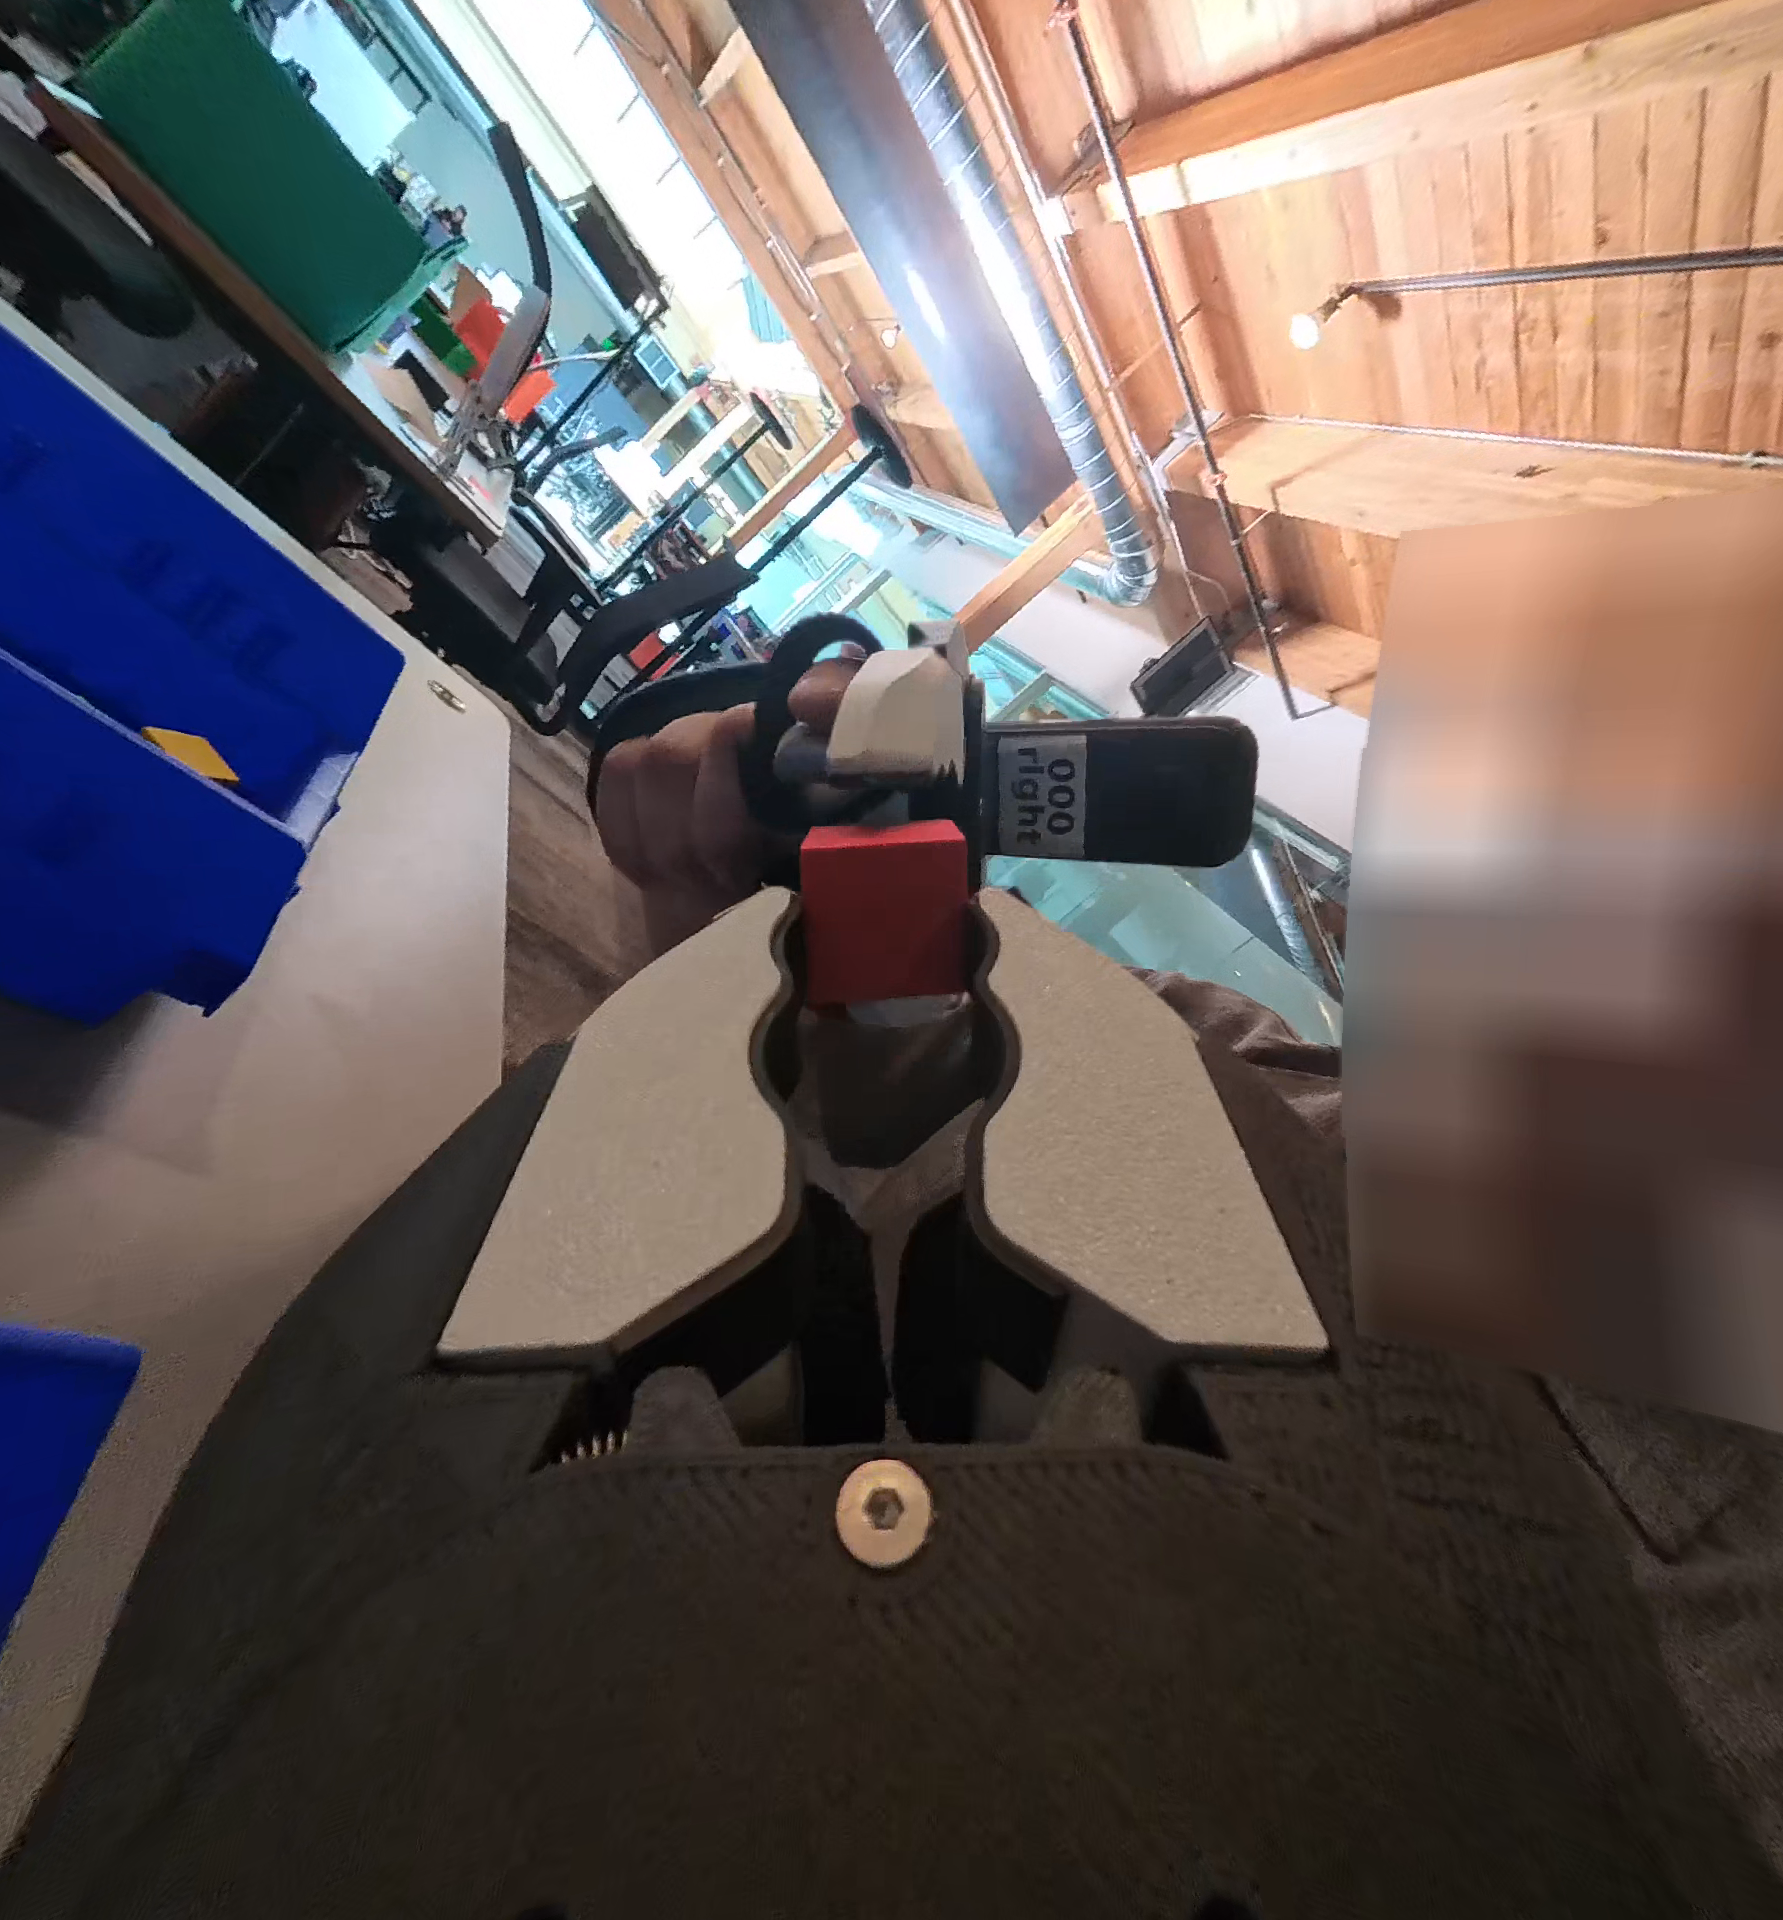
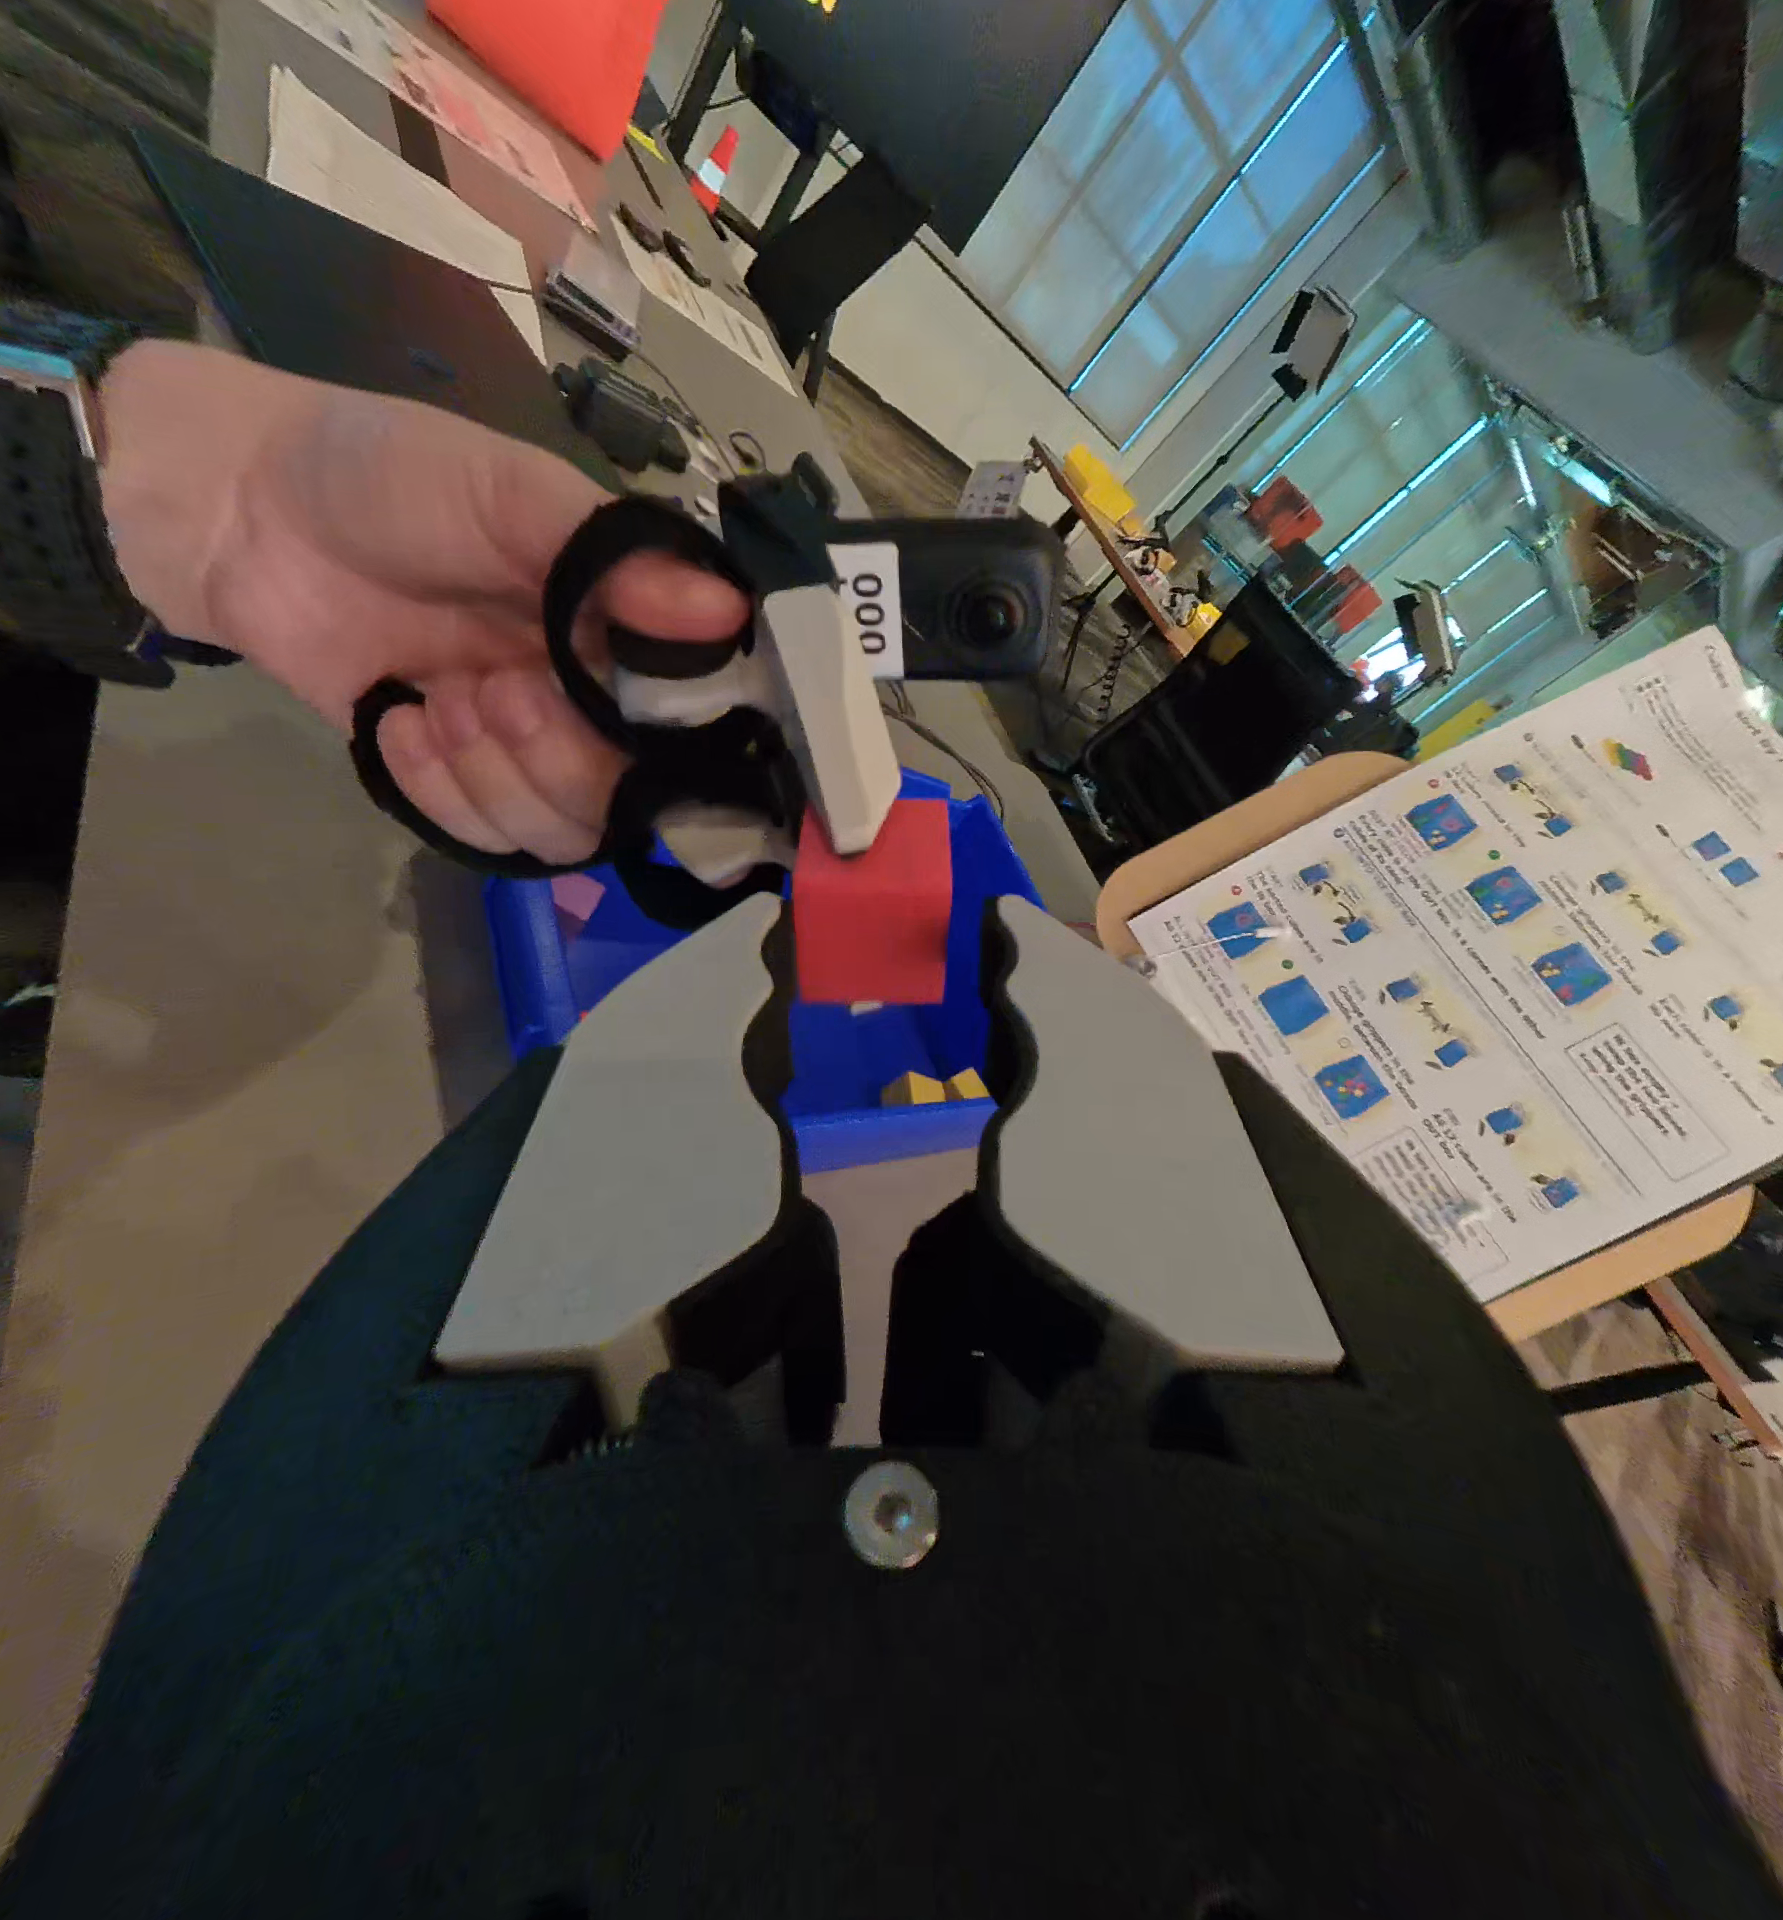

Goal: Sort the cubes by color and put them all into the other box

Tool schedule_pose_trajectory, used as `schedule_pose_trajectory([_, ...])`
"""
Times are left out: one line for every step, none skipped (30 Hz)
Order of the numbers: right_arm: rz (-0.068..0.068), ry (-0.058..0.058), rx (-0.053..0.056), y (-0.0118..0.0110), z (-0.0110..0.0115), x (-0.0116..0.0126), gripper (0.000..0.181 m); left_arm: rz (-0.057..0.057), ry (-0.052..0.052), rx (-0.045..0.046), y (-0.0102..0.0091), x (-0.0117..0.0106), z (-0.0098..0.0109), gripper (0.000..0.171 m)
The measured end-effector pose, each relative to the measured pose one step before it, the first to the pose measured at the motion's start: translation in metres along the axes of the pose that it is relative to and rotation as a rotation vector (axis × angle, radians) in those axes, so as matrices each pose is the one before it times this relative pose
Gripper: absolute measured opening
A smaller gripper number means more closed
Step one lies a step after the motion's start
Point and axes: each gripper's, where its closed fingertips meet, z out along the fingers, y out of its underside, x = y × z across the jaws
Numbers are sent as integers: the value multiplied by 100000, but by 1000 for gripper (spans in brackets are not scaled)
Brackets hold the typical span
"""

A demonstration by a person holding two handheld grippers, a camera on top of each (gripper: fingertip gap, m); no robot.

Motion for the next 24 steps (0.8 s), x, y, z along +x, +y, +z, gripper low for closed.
schedule_pose_trajectory([-13,-621,868,-197,135,-147,31,-212,776,297,73,8,105,29])
schedule_pose_trajectory([175,-427,764,-165,53,-133,27,-296,1278,1238,-50,75,57,29])
schedule_pose_trajectory([297,-520,710,-149,-47,-55,27,-492,1476,409,35,120,4,28])
schedule_pose_trajectory([708,-1087,-498,17,-22,-84,27,-164,441,-291,84,33,-3,29])
schedule_pose_trajectory([131,-605,-749,72,-46,47,27,698,-38,629,-73,27,-12,29])
schedule_pose_trajectory([-157,-531,-141,4,-205,196,27,653,971,1786,-302,222,-117,31])
schedule_pose_trajectory([-18,-121,-1009,138,-375,513,27,727,1492,3714,-680,419,-345,40])
schedule_pose_trajectory([31,863,-1428,269,-584,939,27,2135,-22,4726,-897,397,-560,49])
schedule_pose_trajectory([191,1518,-2413,560,-735,1320,27,4620,-2145,4240,-860,298,-741,45])
schedule_pose_trajectory([1022,2148,-4919,1063,-774,1754,27,5705,-4769,3415,-781,60,-908,36])
schedule_pose_trajectory([2309,2482,-5332,1343,-747,2096,27,5541,-6214,2620,-673,-133,-1051,29])
schedule_pose_trajectory([4476,127,-5243,1554,-548,1985,27,5025,-6261,2631,-676,-228,-1118,23])
schedule_pose_trajectory([7109,-3329,-8588,2051,-192,1631,27,4182,-5762,3163,-787,-290,-1063,17])
schedule_pose_trajectory([6887,-3340,-8513,2054,61,1473,27,3111,-4324,2583,-808,-245,-926,13])
schedule_pose_trajectory([5332,-3635,-6950,1923,321,1143,27,2151,-2755,1103,-645,-111,-809,11])
schedule_pose_trajectory([5382,-4562,-9262,2155,614,840,27,1440,-2075,1122,-566,-70,-704,10])
schedule_pose_trajectory([4002,-1862,-9710,2171,853,983,27,1413,-1501,1851,-534,-39,-587,9])
schedule_pose_trajectory([2461,-2276,-9773,2120,1081,735,28,1066,-1265,1193,-359,-50,-452,9])
schedule_pose_trajectory([2228,-2003,-8335,1746,1249,623,27,540,-996,-40,-150,-59,-336,9])
schedule_pose_trajectory([3031,-3912,-5841,1306,1397,250,27,518,-486,-498,-60,-13,-243,8])
schedule_pose_trajectory([3396,-5052,-6572,1159,1516,83,28,623,-716,-598,-13,-70,-189,8])
schedule_pose_trajectory([1814,-2210,-5093,824,1534,356,27,805,-1646,-999,67,-230,-158,8])
schedule_pose_trajectory([1320,-3568,-5376,721,1514,49,27,1158,-2845,-1727,180,-432,-142,8])
schedule_pose_trajectory([1403,-2194,-4837,462,1373,170,27,1500,-4634,-2758,335,-734,-148,8])
